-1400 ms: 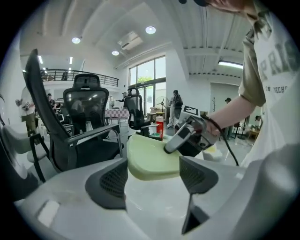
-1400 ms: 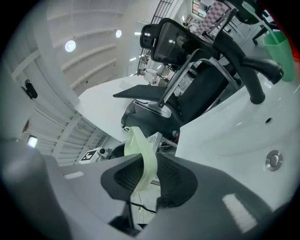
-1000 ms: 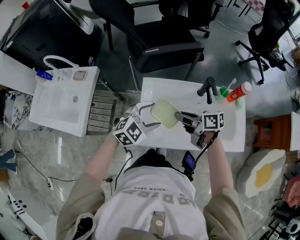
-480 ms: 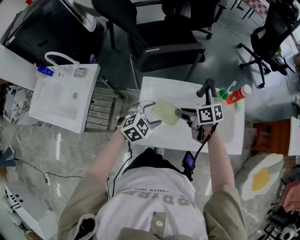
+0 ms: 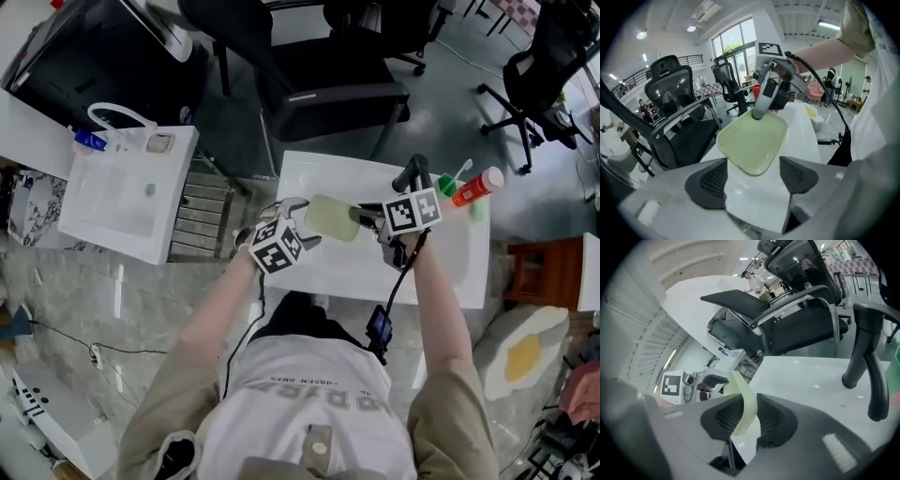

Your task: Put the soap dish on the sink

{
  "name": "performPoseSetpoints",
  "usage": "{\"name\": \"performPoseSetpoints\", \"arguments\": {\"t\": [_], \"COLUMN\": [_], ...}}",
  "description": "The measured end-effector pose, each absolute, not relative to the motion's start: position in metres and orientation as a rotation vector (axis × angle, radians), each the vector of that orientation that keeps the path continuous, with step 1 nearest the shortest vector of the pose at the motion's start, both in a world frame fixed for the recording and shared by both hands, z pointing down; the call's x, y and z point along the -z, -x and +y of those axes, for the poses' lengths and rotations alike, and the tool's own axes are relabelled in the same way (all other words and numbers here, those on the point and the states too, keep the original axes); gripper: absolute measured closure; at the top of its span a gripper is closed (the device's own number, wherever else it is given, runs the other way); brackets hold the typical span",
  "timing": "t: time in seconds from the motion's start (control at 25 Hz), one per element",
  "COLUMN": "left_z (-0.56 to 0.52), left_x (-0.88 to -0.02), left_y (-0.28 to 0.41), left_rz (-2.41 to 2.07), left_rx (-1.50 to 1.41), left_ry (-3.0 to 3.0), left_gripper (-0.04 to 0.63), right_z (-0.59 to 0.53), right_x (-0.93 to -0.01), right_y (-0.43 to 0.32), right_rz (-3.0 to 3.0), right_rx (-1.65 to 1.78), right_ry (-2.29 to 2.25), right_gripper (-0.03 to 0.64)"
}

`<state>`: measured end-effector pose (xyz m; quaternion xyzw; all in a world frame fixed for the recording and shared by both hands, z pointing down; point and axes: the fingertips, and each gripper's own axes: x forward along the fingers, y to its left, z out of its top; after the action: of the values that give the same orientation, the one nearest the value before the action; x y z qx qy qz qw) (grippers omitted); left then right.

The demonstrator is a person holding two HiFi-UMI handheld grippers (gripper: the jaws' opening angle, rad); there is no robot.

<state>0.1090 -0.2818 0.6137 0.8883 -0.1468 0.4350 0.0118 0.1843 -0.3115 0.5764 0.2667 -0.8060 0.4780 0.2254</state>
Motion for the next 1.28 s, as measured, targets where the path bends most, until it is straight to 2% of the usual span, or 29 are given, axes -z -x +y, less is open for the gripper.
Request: {"name": "performPoseSetpoints", "arguments": {"t": [0.8, 1.28], "left_z": [-0.334, -0.352], "left_x": [-0.674, -0.706], "left_y": [-0.084, -0.092], "left_rz": [-0.22, -0.109], "left_rx": [-1.447, -1.549], "left_ry": [-2.603, -2.505], "left_gripper": [0.232, 0.233], "right_z": [-0.375, -0.4], "right_x": [-0.624, -0.652], "right_y": [-0.161, -0.172], "right_rz": [-2.12, -2.1], "right_rx": [-1.225, -1.148], "right_ry": [-0.823, -0.895], "right_gripper": [0.534, 0.535]}}
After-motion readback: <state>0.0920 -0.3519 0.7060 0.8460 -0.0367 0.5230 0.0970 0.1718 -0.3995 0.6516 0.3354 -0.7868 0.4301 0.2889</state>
